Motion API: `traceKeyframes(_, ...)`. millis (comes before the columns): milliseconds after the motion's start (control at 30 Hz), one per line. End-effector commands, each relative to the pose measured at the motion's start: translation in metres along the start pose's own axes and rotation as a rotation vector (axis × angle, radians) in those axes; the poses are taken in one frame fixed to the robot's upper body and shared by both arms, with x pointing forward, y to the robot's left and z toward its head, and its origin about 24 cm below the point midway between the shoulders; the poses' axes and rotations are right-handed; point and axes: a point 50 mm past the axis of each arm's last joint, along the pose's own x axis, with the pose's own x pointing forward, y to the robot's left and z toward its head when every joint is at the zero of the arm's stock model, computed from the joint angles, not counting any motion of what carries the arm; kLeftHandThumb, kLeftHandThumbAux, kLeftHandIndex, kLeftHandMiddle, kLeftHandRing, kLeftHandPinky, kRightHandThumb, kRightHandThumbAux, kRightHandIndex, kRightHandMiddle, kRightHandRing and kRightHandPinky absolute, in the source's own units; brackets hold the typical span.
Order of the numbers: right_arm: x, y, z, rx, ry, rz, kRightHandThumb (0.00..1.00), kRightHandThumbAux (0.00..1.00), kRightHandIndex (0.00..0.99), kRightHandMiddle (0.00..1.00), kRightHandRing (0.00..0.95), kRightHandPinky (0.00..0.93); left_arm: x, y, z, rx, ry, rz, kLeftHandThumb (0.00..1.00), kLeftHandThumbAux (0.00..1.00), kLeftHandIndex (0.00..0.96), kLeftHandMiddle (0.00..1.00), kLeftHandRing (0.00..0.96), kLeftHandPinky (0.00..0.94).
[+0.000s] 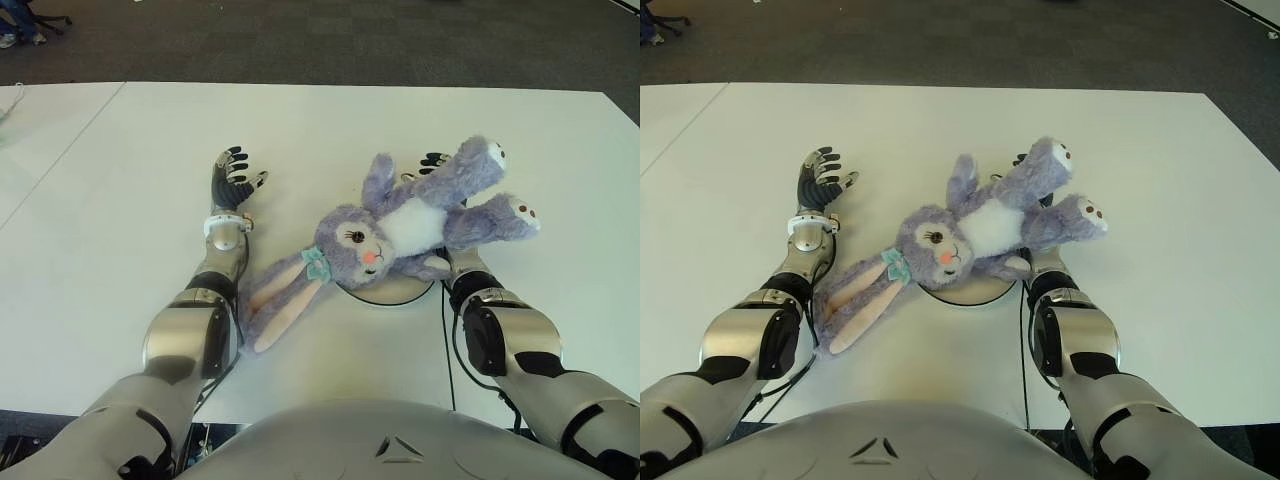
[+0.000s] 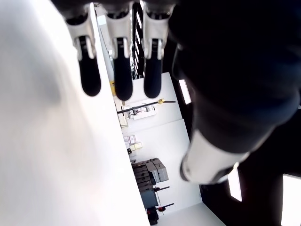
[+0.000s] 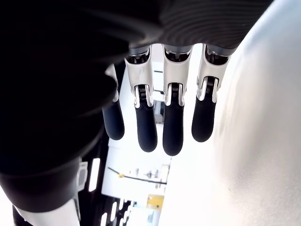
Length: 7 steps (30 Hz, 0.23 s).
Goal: Put the doll into the plate.
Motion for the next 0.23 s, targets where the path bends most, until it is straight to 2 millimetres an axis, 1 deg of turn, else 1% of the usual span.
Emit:
traceKeyframes(33,-0.0775,0.01,-0.0964,-0.032,0.433,0.053,0.007,0.829,0.27,0.324,0.333,0.315,-0.0797,-0.0183,-0.0868,0.018,0.388,-0.095,0.134,0.853,0.2,0.269,0.288,0.296)
traceKeyframes(133,-0.0775,0.01,-0.0965,-0.037,0.435,0.053,0.005,0.829,0.269,0.323,0.332,0.315,-0.0797,-0.0183,-0.0869,0.02,0.39,-0.095,0.134,0.851,0.199,0.268,0.287,0.293)
traceKeyframes(167,-0.0775,0.01,-0.0966,-0.04,0.436,0.052,0.004,0.832,0.267,0.324,0.333,0.32,-0.0797,-0.0183,-0.0869,0.023,0.39,-0.096,0.108,0.833,0.194,0.266,0.281,0.287)
traceKeyframes(233,-0.0775,0.0099,-0.0968,-0.044,0.439,0.051,0.003,0.834,0.266,0.324,0.334,0.323,-0.0796,-0.0183,-0.087,0.027,0.392,-0.096,0.092,0.823,0.191,0.265,0.278,0.284)
